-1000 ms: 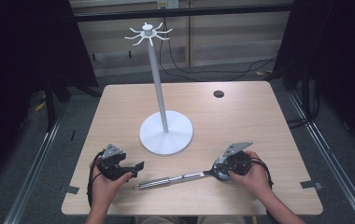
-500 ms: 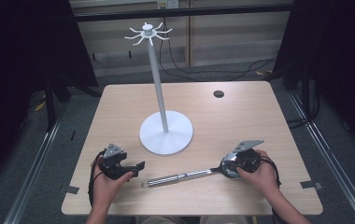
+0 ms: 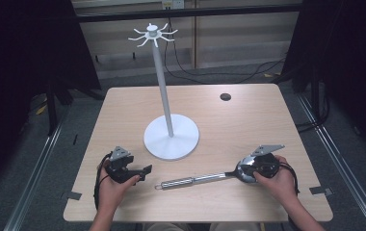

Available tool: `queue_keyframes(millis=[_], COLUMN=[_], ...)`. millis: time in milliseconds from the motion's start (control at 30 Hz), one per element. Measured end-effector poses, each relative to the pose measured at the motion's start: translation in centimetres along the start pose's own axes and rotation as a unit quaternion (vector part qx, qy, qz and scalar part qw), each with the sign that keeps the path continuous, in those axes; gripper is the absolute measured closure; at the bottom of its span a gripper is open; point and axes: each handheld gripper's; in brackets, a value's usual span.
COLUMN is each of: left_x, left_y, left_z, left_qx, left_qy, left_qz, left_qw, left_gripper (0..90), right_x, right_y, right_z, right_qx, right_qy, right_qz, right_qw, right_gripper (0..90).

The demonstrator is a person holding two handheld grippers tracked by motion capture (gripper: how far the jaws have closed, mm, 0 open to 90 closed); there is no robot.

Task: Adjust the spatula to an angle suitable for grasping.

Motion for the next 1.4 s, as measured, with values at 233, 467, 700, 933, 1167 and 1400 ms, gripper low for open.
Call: queue_keyframes(millis=[233, 467, 700, 933, 1167, 1400], left_x=[-0.2, -0.3, 0.0, 0.1, 0.1, 0.2], left_y=[0.3, 0.4, 0.4, 0.4, 0.4, 0.4], left_z=[-0.3, -0.5, -0.4, -0.3, -0.3, -0.3], left_qx=[-0.002, -0.004, -0.001, 0.000, 0.001, 0.000], left_qy=[0.000, -0.001, -0.004, -0.003, -0.004, -0.007], left_qz=[0.002, 0.006, 0.006, 0.008, 0.007, 0.006], left_qw=[1.0000, 1.0000, 1.0000, 1.0000, 1.0000, 1.0000], left_gripper=[12.9, 12.7, 12.7, 12.8, 12.7, 12.7], right_x=[-0.4, -0.1, 0.9, 1.8, 3.4, 4.2], right_y=[-0.3, -0.6, -1.2, -1.0, 0.2, 1.2], right_z=[0.5, 0.4, -0.7, -1.8, -3.3, -4.4], right_qx=[-0.003, -0.007, -0.019, -0.009, 0.025, 0.052], right_qy=[0.006, -0.013, -0.057, -0.085, -0.149, -0.195], right_qz=[0.003, 0.007, -0.019, -0.039, -0.044, -0.040], right_qw=[1.0000, 0.9999, 0.9980, 0.9956, 0.9875, 0.9787], right_gripper=[90.0, 90.0, 75.6, 53.8, 40.0, 39.3])
Point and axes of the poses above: each handheld gripper's, and its own axes: y roughly forward along the jaws, z roughly out of its underside, x roughly to its left, and after that the axes turned 10 degrees about x, right-handed
